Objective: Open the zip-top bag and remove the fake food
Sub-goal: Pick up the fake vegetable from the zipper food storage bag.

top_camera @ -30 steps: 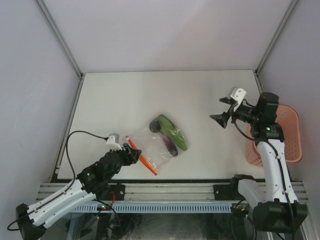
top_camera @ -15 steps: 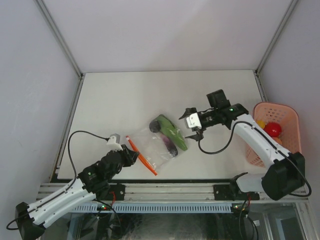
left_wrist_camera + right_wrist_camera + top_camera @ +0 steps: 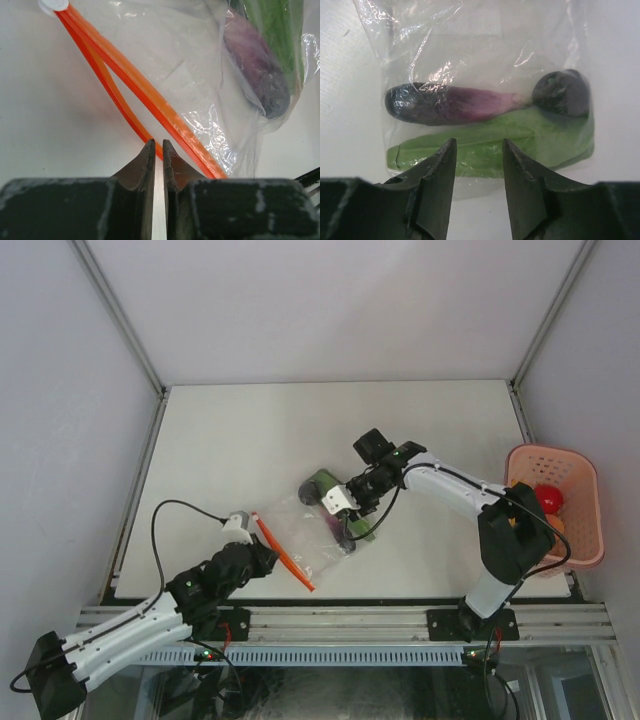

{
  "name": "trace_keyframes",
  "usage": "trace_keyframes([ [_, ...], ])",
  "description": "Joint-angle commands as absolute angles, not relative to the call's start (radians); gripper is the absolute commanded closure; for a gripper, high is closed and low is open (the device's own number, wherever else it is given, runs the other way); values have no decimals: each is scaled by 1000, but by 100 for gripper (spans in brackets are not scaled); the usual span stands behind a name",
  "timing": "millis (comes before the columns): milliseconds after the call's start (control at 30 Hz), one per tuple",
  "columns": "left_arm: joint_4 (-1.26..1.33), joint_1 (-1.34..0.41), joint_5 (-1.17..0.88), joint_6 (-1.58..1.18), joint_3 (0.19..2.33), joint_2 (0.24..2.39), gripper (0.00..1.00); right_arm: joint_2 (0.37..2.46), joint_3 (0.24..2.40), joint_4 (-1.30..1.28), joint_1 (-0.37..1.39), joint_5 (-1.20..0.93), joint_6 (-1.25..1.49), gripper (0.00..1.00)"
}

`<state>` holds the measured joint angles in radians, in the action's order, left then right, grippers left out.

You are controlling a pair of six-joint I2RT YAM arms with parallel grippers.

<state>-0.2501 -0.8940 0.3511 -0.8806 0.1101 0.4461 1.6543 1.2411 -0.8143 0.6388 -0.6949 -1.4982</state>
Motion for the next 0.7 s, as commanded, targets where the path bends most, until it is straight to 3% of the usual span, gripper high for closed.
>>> trace_keyframes([
  [0,-174,-893,330,-877,105,477,87,1686,1281,-800,674,-616,-1476,62],
  [300,-105,-893,330,-865,78,470,86,1750,1271,-785,684,-549,-1460,69],
  [667,109,-893,318,-799,75,631,83,1784,1250,-780,711,-513,-1480,70],
])
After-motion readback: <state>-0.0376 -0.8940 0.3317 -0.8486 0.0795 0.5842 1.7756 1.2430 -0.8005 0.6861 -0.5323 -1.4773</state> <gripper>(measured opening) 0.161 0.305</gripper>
